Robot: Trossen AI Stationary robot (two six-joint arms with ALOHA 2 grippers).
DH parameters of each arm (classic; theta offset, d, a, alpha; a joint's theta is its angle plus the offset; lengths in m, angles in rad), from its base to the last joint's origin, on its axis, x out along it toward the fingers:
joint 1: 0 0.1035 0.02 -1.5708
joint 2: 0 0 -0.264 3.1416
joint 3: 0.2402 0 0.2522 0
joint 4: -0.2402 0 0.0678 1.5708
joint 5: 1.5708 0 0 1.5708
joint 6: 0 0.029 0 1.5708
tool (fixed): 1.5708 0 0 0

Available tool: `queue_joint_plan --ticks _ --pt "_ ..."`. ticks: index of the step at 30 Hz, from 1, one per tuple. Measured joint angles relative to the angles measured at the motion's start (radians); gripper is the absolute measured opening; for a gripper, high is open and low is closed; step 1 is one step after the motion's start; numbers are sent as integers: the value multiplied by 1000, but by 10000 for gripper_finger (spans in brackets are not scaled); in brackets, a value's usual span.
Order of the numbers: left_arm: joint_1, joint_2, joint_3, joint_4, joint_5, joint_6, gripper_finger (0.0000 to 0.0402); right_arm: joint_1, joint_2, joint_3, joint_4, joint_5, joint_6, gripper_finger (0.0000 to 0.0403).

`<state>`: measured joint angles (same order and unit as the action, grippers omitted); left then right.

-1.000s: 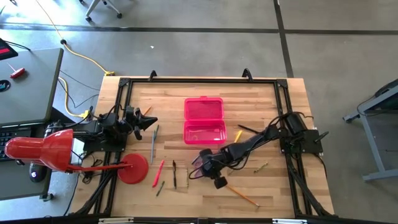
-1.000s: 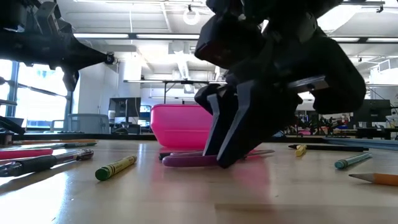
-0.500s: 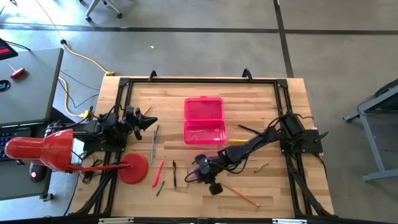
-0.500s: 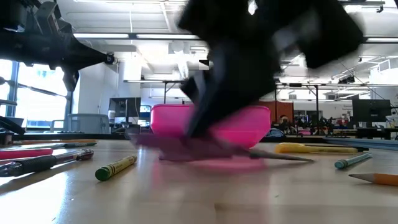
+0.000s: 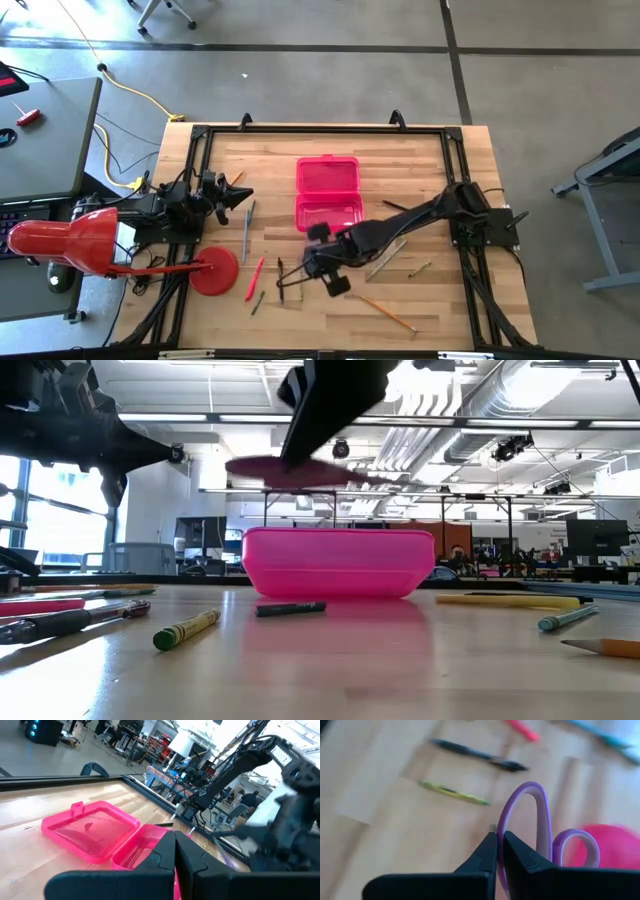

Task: Pick & place school supplies into a supply box
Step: Put the purple scissors into the pink supply box

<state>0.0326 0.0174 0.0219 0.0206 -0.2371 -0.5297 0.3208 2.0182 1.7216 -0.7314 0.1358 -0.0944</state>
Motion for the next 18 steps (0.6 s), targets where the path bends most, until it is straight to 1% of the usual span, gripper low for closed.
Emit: queue_joint_plan --ticks 3,5,8,10,15,18 --pt "0 0 0 0 0 0 33 -12 -1 61 -66 71 -74 3" --pt "0 0 0 0 0 0 33 -27 -1 86 -75 95 -133 3" --pt "0 0 0 0 0 0 33 -70 -2 90 -65 77 -187 3" --pt "0 0 0 0 0 0 33 -106 -2 76 -65 47 -192 2" --pt "0 0 0 0 0 0 33 -176 -2 29 -40 41 -199 3" --pt "0 0 0 0 0 0 33 -214 -2 -16 -11 9 -201 2"
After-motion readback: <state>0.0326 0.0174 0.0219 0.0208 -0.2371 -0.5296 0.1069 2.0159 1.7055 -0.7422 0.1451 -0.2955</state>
